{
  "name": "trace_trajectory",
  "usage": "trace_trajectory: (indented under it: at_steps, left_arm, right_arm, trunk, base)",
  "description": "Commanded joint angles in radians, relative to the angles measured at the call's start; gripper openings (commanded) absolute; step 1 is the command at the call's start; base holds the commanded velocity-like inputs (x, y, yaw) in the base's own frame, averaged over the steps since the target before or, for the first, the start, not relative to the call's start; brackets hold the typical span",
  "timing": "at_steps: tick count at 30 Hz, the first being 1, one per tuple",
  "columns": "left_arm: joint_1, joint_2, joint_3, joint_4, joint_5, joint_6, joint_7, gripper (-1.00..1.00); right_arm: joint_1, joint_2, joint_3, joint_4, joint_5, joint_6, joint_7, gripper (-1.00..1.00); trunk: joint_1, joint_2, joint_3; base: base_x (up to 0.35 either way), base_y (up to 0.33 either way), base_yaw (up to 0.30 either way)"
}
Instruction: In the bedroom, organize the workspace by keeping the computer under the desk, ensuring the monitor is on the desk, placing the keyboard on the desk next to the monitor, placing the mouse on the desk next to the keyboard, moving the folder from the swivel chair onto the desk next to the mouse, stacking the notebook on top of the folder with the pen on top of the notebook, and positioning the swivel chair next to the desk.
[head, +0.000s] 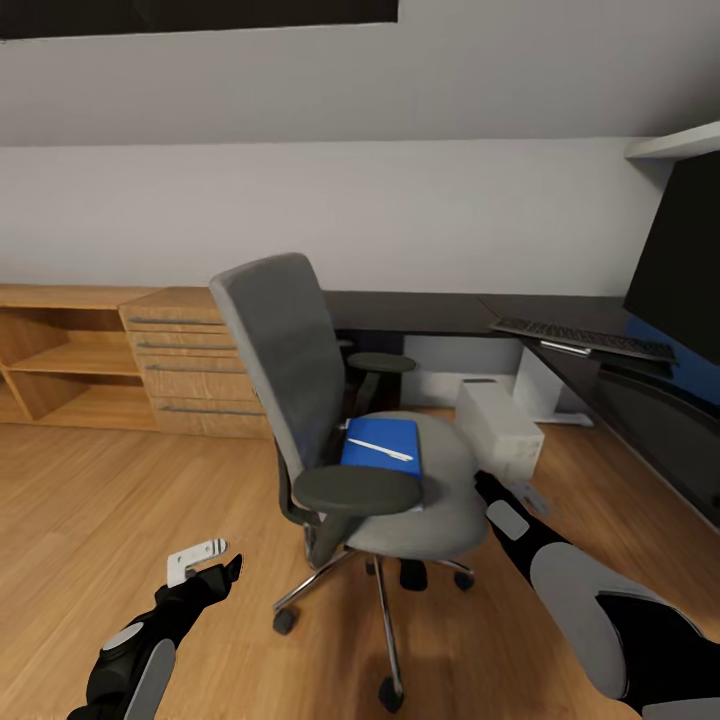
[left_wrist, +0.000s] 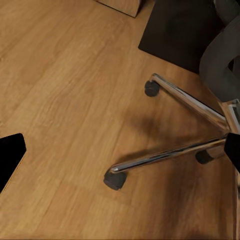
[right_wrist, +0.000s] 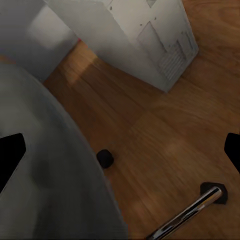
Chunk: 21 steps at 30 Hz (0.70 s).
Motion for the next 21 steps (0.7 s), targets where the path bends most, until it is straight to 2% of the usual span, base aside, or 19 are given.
trace_trajectory:
  at_steps: [1, 21]
  left_arm:
    - [-0.001, 0.0, -0.001, -0.001, 0.01, 0.004, 0.008, 1.0]
    - [-0.001, 0.0, -0.001, -0.001, 0.01, 0.004, 0.008, 1.0]
  right_arm:
    - [0.0, 0.001, 0.002, 0.001, -0.012, -0.002, 0.001, 1.0]
    - [0.0, 0.001, 0.002, 0.001, -0.011, -0.002, 0.001, 1.0]
  trunk:
    - [0.0, 0.0, 0.0]
    - [0.0, 0.0, 0.009]
  base:
    - [0.0, 0.0, 0.234]
    - [0.0, 0.0, 0.236]
